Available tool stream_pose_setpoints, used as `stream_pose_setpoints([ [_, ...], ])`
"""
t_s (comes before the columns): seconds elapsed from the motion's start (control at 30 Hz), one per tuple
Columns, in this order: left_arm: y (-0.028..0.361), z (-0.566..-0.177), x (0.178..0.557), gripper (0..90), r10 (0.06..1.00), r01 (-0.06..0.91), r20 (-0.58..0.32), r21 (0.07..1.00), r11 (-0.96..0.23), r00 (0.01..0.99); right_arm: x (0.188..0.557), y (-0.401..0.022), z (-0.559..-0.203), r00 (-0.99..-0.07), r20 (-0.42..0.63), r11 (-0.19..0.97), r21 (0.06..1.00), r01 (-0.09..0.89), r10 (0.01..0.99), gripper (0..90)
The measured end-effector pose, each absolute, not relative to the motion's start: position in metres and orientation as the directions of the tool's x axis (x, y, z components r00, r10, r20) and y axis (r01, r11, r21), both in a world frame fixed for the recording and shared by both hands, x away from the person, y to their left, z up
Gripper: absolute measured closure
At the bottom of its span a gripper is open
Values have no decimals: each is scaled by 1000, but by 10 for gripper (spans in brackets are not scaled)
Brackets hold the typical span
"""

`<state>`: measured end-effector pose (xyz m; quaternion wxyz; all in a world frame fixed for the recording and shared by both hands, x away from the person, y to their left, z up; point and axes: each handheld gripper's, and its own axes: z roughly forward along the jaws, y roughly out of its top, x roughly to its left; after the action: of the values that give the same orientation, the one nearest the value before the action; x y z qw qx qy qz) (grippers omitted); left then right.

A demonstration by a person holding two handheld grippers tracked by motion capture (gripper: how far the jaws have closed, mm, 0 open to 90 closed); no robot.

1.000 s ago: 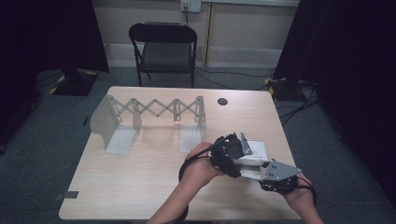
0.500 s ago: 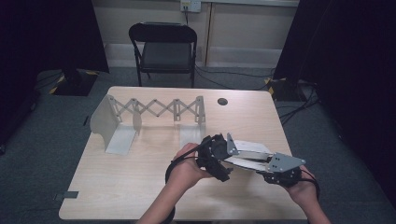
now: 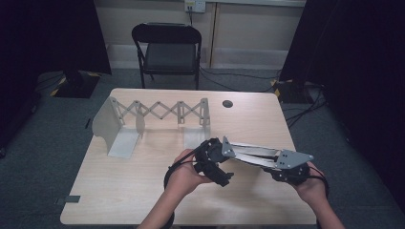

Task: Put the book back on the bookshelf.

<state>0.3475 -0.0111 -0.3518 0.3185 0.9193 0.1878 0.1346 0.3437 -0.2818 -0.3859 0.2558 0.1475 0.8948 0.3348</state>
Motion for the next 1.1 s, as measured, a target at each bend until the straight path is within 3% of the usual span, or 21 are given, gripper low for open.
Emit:
stream_pose_setpoints([
  [0.63,5,-391,351,156,442,321,52,612,-723,896,363,-281,-370,-850,-317,750,649,128,420,702],
  [1.1,13,-415,350,154,450,356,10,597,-719,893,354,-279,-361,-869,-275,737,662,139,411,723],
])
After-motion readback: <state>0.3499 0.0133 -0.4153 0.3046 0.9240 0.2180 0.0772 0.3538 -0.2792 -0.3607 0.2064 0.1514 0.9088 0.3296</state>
